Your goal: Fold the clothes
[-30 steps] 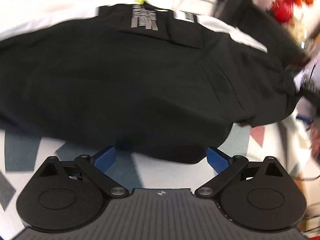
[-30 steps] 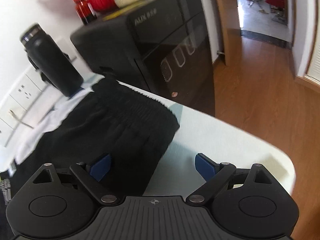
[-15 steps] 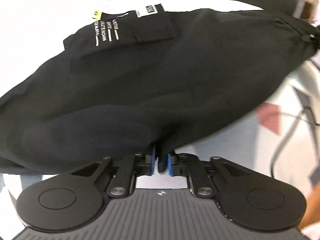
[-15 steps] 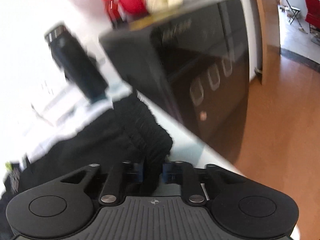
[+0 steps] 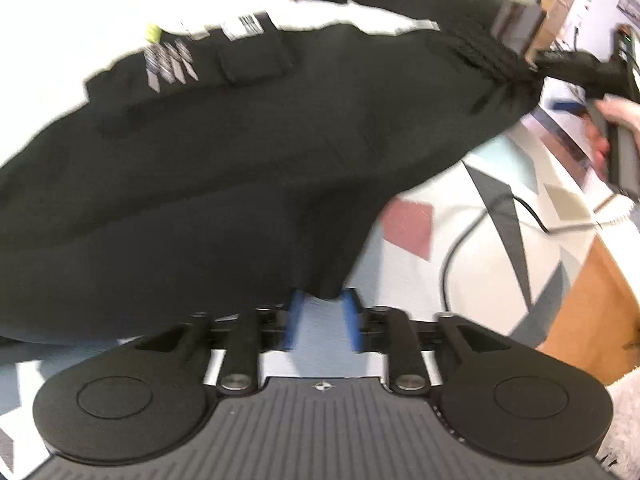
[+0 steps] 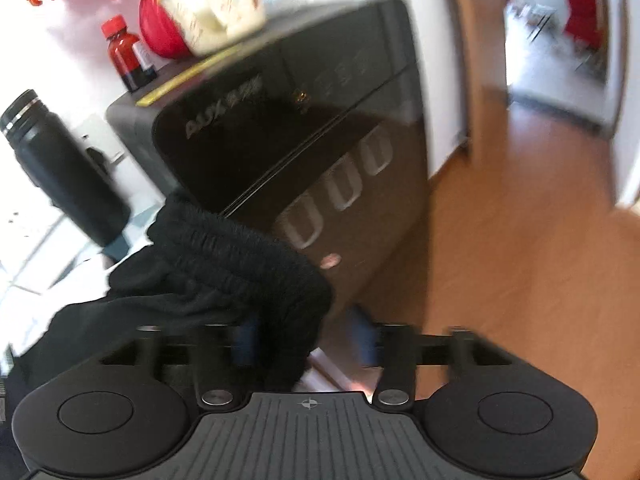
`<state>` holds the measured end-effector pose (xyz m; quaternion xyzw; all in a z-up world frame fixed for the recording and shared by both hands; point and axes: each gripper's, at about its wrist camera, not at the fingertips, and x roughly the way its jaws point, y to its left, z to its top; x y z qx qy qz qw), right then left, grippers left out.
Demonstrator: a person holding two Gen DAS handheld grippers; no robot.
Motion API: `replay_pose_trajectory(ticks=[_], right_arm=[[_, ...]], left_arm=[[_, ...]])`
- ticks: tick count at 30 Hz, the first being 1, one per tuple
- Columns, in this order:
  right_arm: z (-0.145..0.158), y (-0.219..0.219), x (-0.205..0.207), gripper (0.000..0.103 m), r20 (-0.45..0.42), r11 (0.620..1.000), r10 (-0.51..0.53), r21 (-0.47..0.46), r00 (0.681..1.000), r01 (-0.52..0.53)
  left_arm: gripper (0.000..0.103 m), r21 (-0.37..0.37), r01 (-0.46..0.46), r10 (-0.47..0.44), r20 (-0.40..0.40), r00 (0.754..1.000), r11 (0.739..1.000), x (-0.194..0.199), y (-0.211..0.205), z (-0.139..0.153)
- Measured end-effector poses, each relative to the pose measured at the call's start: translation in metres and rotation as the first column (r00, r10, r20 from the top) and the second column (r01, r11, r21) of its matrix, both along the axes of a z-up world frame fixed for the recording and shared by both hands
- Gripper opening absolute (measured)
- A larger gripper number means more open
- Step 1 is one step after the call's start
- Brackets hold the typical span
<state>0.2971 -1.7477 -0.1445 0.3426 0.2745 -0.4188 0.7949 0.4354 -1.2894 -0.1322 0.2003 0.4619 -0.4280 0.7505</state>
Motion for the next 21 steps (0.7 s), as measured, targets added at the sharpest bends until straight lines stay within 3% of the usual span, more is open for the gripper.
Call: replay_pose_trajectory(ticks=[1, 2, 4, 5, 8, 10, 13, 17, 21], right_arm=[[0.006, 0.008, -0.007, 0.074, -0.012, 0.998, -0.033, -0.048, 0.999, 0.032], [0.014, 0.017, -0.014, 0.080, -0.021, 0.994, -0.062, -0.092, 0.998, 0.060], [0.033, 0.039, -0.027, 0.089, 0.009, 0.982, -0.088, -0.168, 0.996, 0.088], [0.042, 0.052, -0.032, 0.103, 0.050, 0.975, -0.064, -0.208, 0.997, 0.073], [0.064, 0.096, -0.011, 0.102, 0.051, 0.944, 0.093, -0.321, 0.994, -0.072], [0.074, 0.128, 0.015, 0.102, 0.000, 0.908, 0.208, -0.373, 0.978, -0.193], [0.080, 0.177, 0.055, 0.102, -0.022, 0.866, 0.336, -0.385, 0.942, -0.318], [0.088, 0.253, 0.095, 0.102, -0.027, 0.818, 0.480, -0.348, 0.877, -0.458], [0.084, 0.342, 0.140, 0.102, -0.092, 0.792, 0.547, -0.264, 0.832, -0.550]], left_arm=[[0.057, -0.028, -0.029, 0.029, 0.016, 0.999, 0.999, 0.002, 0.010, 0.005], [0.063, -0.057, -0.057, 0.058, 0.031, 0.998, 0.997, 0.004, 0.019, 0.011], [0.068, -0.115, -0.111, 0.118, 0.059, 0.991, 0.987, 0.008, 0.038, 0.022], [0.068, -0.142, -0.144, 0.153, 0.054, 0.987, 0.979, 0.016, 0.049, 0.026], [0.068, -0.209, -0.259, 0.275, 0.047, 0.960, 0.943, 0.038, 0.092, 0.036], [0.069, -0.244, -0.341, 0.360, 0.038, 0.932, 0.908, 0.059, 0.123, 0.039], [0.071, -0.283, -0.480, 0.496, -0.015, 0.868, 0.830, 0.094, 0.181, 0.036], [0.071, -0.322, -0.665, 0.654, -0.159, 0.740, 0.674, 0.130, 0.282, 0.012], [0.071, -0.305, -0.747, 0.718, -0.224, 0.660, 0.591, 0.172, 0.367, -0.010]])
